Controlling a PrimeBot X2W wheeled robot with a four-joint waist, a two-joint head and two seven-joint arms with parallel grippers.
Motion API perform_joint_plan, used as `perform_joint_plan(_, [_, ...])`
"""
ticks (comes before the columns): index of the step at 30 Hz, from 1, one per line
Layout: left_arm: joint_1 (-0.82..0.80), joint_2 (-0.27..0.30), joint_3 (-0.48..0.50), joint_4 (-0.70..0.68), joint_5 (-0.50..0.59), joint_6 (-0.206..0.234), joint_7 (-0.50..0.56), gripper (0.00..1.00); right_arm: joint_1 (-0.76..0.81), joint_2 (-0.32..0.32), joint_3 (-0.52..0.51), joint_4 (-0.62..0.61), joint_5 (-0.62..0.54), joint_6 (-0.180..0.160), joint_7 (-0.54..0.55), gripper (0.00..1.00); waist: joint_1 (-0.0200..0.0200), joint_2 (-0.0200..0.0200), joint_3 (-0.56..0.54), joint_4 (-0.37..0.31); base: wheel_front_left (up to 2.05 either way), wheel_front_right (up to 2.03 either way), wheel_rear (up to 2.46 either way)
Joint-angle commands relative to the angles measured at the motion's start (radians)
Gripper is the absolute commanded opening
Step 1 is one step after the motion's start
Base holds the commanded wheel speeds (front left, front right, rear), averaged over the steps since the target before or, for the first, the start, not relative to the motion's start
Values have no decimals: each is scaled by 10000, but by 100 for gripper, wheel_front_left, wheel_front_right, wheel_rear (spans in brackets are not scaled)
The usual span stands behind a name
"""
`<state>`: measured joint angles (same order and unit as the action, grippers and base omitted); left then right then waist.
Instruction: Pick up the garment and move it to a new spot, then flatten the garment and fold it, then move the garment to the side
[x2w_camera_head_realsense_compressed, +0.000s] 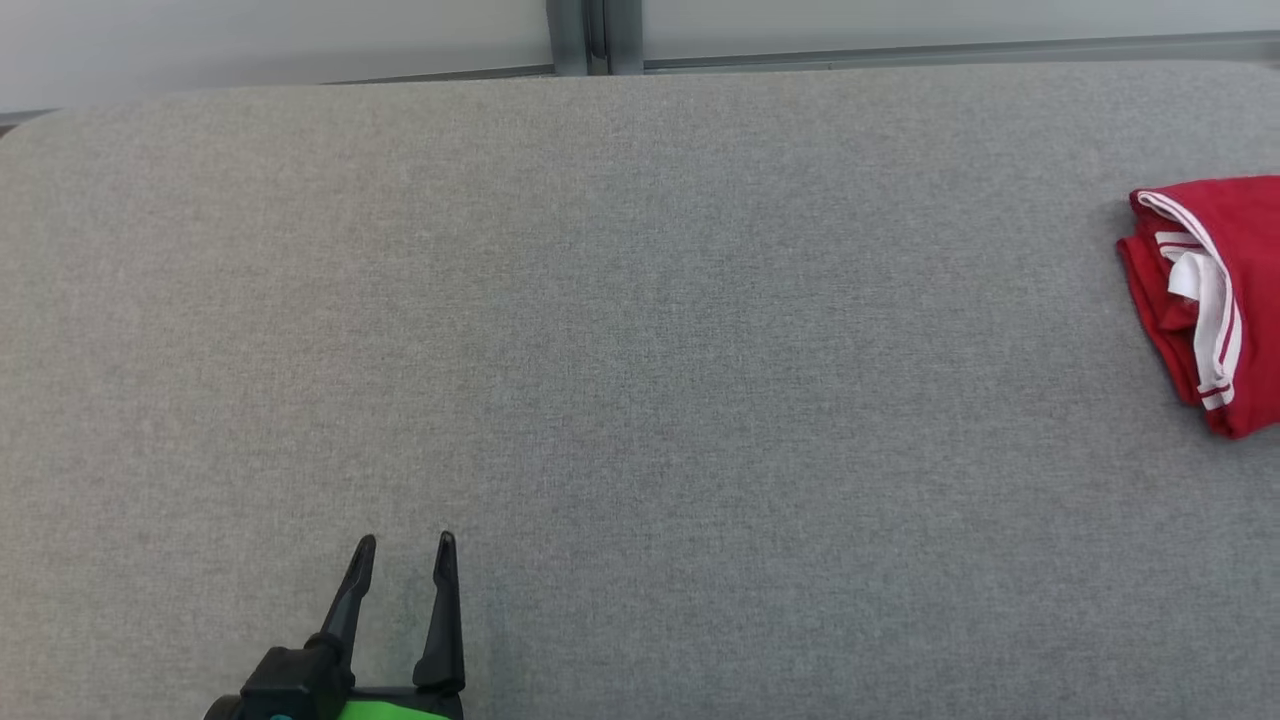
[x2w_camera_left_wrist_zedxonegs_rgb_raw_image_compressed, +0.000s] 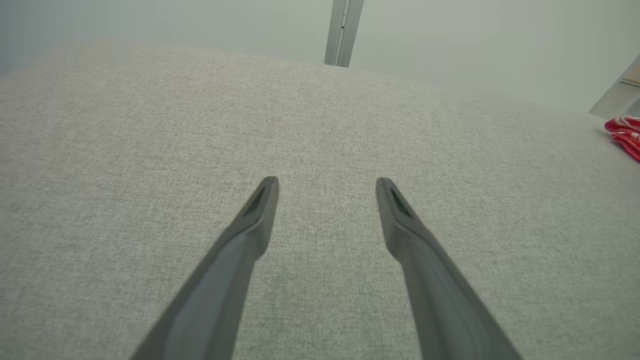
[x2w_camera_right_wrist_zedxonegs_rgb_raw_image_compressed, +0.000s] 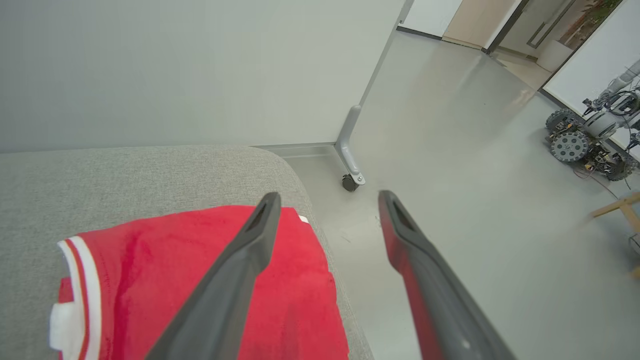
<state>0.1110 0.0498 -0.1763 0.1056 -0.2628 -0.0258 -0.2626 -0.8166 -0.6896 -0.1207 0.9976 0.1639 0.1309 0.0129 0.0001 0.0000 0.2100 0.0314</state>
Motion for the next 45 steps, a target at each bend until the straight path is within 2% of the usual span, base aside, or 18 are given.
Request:
perform_joint_plan(1, [104, 23, 69, -28, -6, 20, -26, 100, 126, 40, -110, -103, -271, -5, -329, 100, -1, 0, -403, -176, 0, 0, 0])
perform_joint_plan(6, [466, 24, 321, -139, 40, 56, -24, 100, 1087, 604, -362, -689, -721, -5, -1771, 100, -1, 0, -1292, -332, 0, 0, 0])
perform_joint_plan(10, [799, 23, 668, -256, -35, 198, -24, 100, 2582, 1171, -769, -1739, -860, -6, -2669, 100, -1, 0, -1936, -430, 0, 0, 0])
perform_joint_plan(12, [893, 23, 823, -343, 69, 246, -24, 100, 3632, 1779, -1062, -2586, -949, -5, -2768, 100, -1, 0, -2111, -424, 0, 0, 0])
perform_joint_plan(14, [966, 26, 994, -377, 197, 336, -24, 100, 4694, 2485, -1337, -4004, -1128, -2, -2777, 100, -1, 0, -2162, -467, 0, 0, 0])
perform_joint_plan(17, [961, 23, 1210, -283, 362, 303, -24, 100, 6342, 3772, -1614, -5827, -1494, -11, -2779, 100, -1, 0, -2221, -519, 0, 0, 0])
perform_joint_plan(22, [757, 24, 1494, -91, 561, 166, -24, 100, 8030, 5460, -1126, -7634, -1692, -9, -2783, 100, -1, 0, -2263, -530, 0, 0, 0])
perform_joint_plan(28, [479, 24, 1593, 157, 575, 57, -24, 100, 9247, 6192, -318, -8526, -1671, -9, -2784, 100, -1, 0, -2252, -409, 0, 0, 0])
perform_joint_plan(36, [223, 24, 1494, 279, 483, -96, -24, 100, 9732, 6381, 0, -8424, -1762, -9, -2785, 100, -1, 0, -2200, -299, 0, 0, 0])
perform_joint_plan(37, [357, -6, 1480, 294, 523, -96, 3, 0, 9592, 6383, 11, -8397, -1726, 8, -2744, 0, -1, 0, -2211, -319, 0, 0, 0])
perform_joint_plan(42, [509, -40, 1437, 717, 457, -98, 84, 0, 9570, 6502, 13, -7967, -1646, 8, -2657, 0, -1, 0, -2210, -319, 0, 0, 0])
perform_joint_plan(45, [393, -38, 1496, 750, -110, -137, 232, 0, 9411, 6496, -47, -7890, -1013, 7, -2454, 0, -1, 0, -2207, -319, 0, 0, 0])
